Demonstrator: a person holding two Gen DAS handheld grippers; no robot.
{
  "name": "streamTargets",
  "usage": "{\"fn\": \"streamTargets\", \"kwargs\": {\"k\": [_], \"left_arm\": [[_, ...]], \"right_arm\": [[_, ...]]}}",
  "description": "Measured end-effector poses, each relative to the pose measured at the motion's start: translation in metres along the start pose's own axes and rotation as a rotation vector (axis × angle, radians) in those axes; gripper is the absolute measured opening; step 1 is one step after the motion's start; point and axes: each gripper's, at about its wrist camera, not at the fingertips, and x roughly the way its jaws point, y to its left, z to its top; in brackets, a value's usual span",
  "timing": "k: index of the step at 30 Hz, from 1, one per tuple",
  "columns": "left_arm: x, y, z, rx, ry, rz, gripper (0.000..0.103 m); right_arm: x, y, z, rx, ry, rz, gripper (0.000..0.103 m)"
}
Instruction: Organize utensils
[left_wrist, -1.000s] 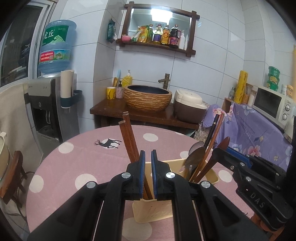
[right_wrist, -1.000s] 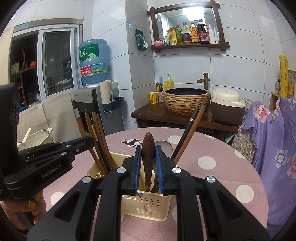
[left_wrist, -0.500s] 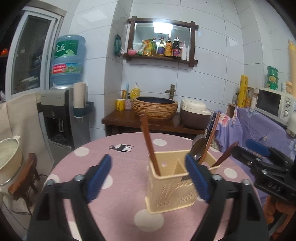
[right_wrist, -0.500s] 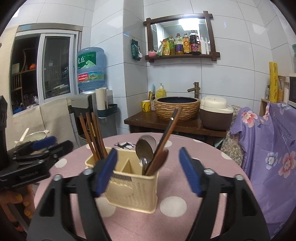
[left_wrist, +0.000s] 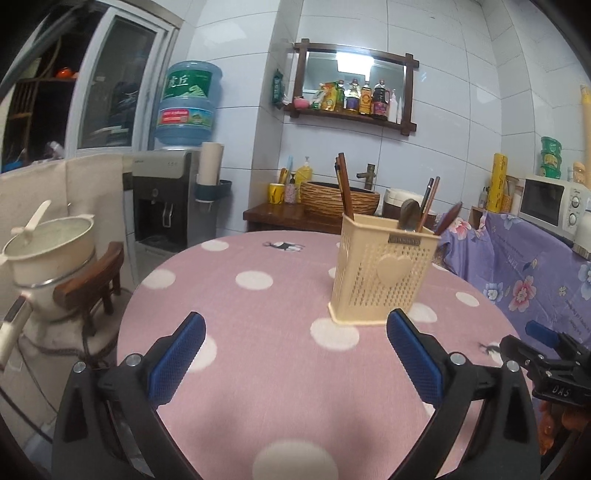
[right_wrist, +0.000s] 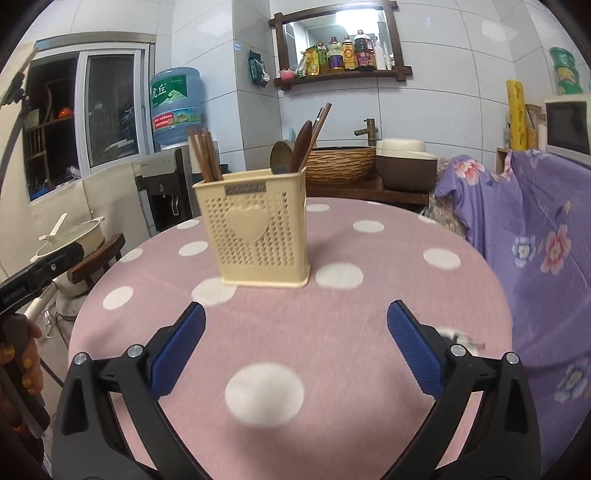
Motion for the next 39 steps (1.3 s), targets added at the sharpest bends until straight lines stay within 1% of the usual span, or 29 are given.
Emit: {"fn": "streamTargets", "kwargs": {"k": [2,5,10,12,14,17,19,25,28,31,39], "left_arm": [[-0.013,-0.001,-0.011,-0.003,0.000,0.008,0.097],[-0.032,-0.001,-0.023,-0.016,-0.004,0.008,0.097],[-0.060,-0.005,-0.031,-0.005,-0.049,-0.004,0.097],[-0.066,-0.009,-0.033,0.016,-0.054,-0.014,0.097],[-0.069,-0.013,-0.036,0.039,-0.051,-0.024,0.097],[-0.074,-0.018,-0.040,0.064,-0.056,-0.021,0.097],[-0.075,-0.019,-0.040,0.061,-0.055,-0.030,0.097],[-0.078,-0.023,-0.044,0.067,-0.057,-0.032,0.097],[-0.080,-0.022,-0.043,0.059,-0.066,-0.039,0.097],[-0.081,-0.024,-0.045,0.072,-0.075,-0.032,0.097],[-0.083,-0.029,-0.046,0.076,-0.073,-0.040,0.098]], "right_arm": [[-0.016,0.008,-0.014,-0.016,-0.007,-0.001,0.097],[-0.046,0.020,-0.028,-0.032,-0.050,0.010,0.097],[-0.089,0.032,-0.028,-0.028,-0.122,0.054,0.097],[-0.103,0.035,-0.025,-0.034,-0.151,0.081,0.097],[-0.112,0.038,-0.022,-0.044,-0.172,0.089,0.097],[-0.117,0.039,-0.020,-0.059,-0.190,0.086,0.097],[-0.120,0.038,-0.021,-0.060,-0.198,0.080,0.097],[-0.121,0.029,-0.023,-0.026,-0.191,0.072,0.097],[-0.120,0.031,-0.024,-0.031,-0.187,0.066,0.097],[-0.119,0.034,-0.025,-0.043,-0.185,0.068,0.097],[-0.117,0.036,-0.023,-0.047,-0.181,0.064,0.097]]}}
